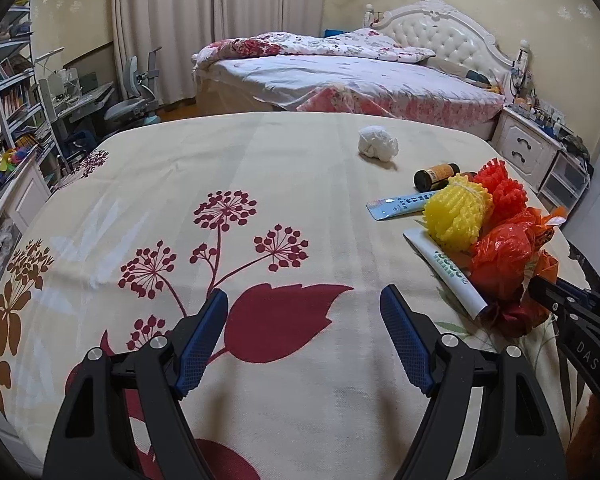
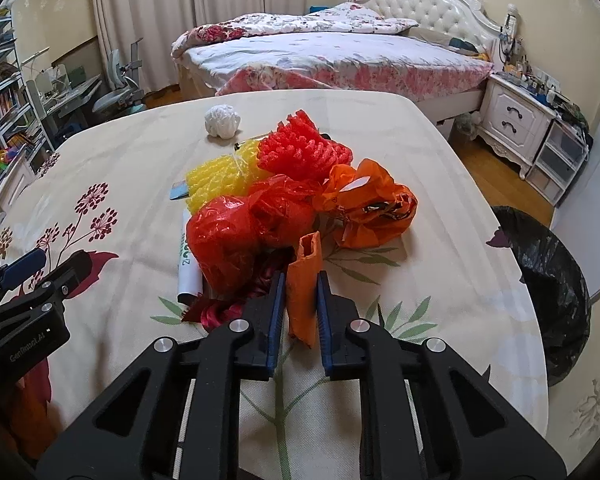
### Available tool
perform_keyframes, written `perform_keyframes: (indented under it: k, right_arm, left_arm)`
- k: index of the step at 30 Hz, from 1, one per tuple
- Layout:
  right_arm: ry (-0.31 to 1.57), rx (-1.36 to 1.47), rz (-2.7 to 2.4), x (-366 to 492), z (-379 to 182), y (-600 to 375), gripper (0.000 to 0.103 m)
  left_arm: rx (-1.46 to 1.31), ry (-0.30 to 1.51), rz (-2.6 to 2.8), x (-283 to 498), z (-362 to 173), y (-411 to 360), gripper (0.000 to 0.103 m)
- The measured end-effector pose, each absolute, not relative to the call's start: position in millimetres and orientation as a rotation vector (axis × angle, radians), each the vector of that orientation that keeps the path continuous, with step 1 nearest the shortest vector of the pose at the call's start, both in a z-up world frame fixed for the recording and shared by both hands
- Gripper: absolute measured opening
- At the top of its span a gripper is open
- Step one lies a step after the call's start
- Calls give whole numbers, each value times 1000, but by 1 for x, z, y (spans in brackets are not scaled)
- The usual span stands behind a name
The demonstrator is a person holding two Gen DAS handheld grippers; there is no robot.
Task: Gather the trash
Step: 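Grasp the orange plastic strip with the right tool, then grasp the white toothpaste tube with the left tool while the right tool lifts the orange strip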
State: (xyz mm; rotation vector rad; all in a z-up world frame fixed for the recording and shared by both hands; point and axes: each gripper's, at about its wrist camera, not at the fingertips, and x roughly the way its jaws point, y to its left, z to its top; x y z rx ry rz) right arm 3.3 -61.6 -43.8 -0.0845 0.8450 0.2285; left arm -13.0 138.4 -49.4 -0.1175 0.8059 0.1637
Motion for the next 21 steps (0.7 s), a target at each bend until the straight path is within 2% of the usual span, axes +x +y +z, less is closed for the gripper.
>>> perform_keyframes:
  k: [21]
  right_arm:
    - [827,1,107,4,-50,-136,15]
  left_arm:
    - [-56,853,59,29,-54,71,76]
